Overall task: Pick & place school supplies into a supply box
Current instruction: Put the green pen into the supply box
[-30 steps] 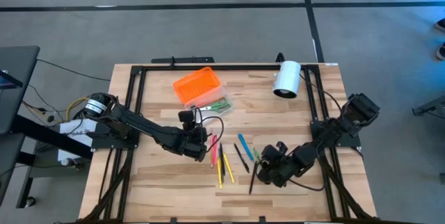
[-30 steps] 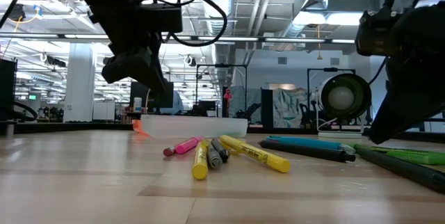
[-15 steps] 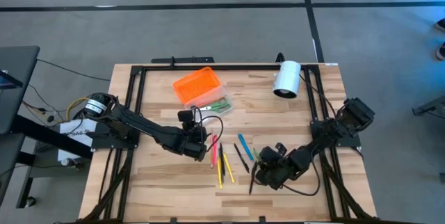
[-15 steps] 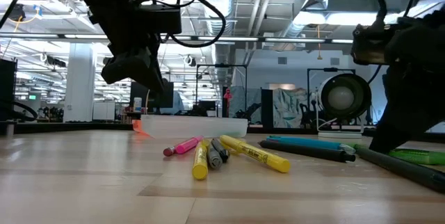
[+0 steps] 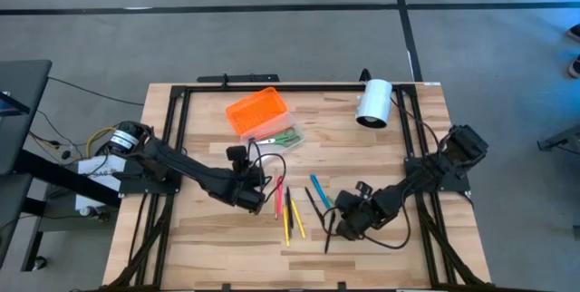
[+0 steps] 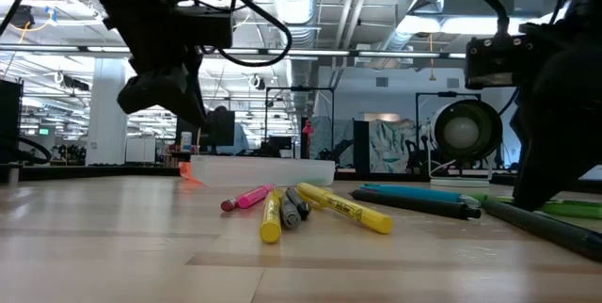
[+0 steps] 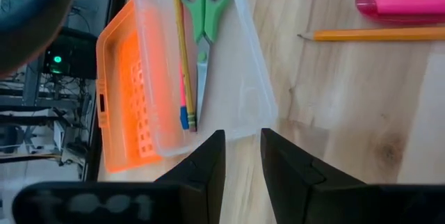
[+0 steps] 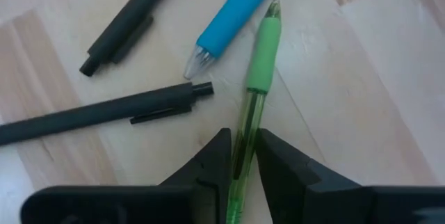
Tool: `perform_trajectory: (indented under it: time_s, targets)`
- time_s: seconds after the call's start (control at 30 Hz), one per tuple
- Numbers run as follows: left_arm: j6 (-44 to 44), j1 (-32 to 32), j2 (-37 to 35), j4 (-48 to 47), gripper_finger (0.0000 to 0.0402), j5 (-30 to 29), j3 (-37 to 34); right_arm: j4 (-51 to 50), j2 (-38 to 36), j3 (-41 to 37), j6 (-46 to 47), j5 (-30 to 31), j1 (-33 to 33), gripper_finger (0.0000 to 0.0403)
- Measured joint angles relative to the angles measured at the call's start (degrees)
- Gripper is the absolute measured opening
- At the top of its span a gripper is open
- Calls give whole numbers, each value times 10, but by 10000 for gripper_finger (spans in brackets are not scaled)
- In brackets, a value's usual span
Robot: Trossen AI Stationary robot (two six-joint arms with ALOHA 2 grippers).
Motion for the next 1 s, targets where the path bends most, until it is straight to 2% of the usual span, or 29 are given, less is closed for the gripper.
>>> perform_trajectory:
  time_s: [0.47,0.8,1.0]
  targets:
    - [-148,-65,0,-119,84,-48,0,-14,-2,2,-175,-17,-41,66]
    - [-225,-111,0,-153,84,-67,0,-70,-2,3,-184,19,-43,65]
    - [-243,-127,0,-153,84,-69,0,-80,-3,3,-220,6,-57,65]
